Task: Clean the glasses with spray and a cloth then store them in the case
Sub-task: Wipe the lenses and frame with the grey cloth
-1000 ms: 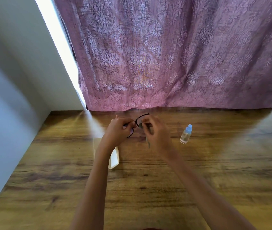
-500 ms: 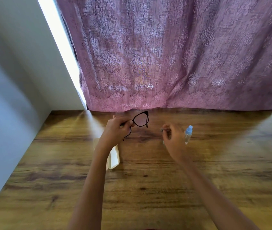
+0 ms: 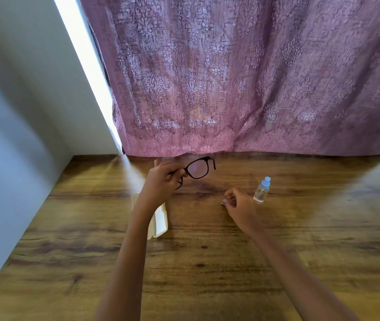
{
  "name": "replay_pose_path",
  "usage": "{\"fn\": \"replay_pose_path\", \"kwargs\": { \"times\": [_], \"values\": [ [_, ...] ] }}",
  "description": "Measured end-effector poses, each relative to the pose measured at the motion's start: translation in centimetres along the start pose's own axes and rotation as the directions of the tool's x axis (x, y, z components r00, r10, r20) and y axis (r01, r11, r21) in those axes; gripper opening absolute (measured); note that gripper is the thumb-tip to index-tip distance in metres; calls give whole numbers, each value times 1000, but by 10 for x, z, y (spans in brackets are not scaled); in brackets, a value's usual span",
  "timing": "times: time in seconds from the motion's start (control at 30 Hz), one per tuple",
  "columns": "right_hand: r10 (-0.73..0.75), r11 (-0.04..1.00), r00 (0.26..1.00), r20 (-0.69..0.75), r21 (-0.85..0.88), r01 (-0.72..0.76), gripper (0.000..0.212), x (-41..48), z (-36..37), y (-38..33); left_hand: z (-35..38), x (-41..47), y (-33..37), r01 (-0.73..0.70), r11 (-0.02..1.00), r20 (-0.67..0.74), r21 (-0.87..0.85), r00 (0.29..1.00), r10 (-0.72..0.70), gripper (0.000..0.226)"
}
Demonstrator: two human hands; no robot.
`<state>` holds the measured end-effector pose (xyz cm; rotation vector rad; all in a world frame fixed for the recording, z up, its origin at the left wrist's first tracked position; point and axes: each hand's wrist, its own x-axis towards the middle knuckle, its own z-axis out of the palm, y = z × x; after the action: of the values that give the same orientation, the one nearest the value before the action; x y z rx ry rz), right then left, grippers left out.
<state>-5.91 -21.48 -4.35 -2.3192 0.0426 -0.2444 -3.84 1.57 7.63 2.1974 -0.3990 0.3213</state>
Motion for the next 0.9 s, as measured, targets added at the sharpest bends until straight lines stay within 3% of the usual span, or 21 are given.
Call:
{"fn": "replay_pose_path", "kwargs": {
  "times": [0.07,0.13,0.17,0.23,0.3,0.37,0.47,0.53,0.6,0.8,0.9],
  "values": [
    [12,993,999,-41,118,-7,8,3,-4,-10,0,0,-2,-19,1000,4,14,1000,19,12],
    [119,931,993,-5,349,-110,8,9,-11,-28,1,0,-3,-18,1000,7,21,1000,18,12],
    [184,837,981,63,514,-190,14,13,-15,-38,2,0,-4,-7,1000,4,22,1000,7,12],
    [177,519,956,233,803,-292,27,19,-26,-59,3,0,-4,27,999,-1,30,1000,-27,13],
    [108,251,942,319,908,-336,33,23,-36,-74,5,0,-6,60,998,-3,20,998,-60,14],
    [69,118,933,355,925,-360,29,25,-42,-87,7,1,-7,71,997,8,1,997,-71,15],
    [78,13,917,390,920,-392,15,26,-45,-99,9,1,-11,55,999,48,-2,997,-54,16],
    [86,11,916,392,919,-394,8,26,-44,-104,10,-1,-11,38,999,61,2,997,-38,17],
    [84,74,927,367,925,-373,6,27,-43,-108,11,-2,-11,31,999,65,18,997,-32,17],
    [49,417,976,213,883,-214,4,25,-38,-123,7,-5,-1,9,1000,-134,19,991,-7,22],
    [-3,626,994,111,775,-85,9,25,-33,-129,5,-6,7,-4,1000,-80,22,997,6,23]
  ]
}}
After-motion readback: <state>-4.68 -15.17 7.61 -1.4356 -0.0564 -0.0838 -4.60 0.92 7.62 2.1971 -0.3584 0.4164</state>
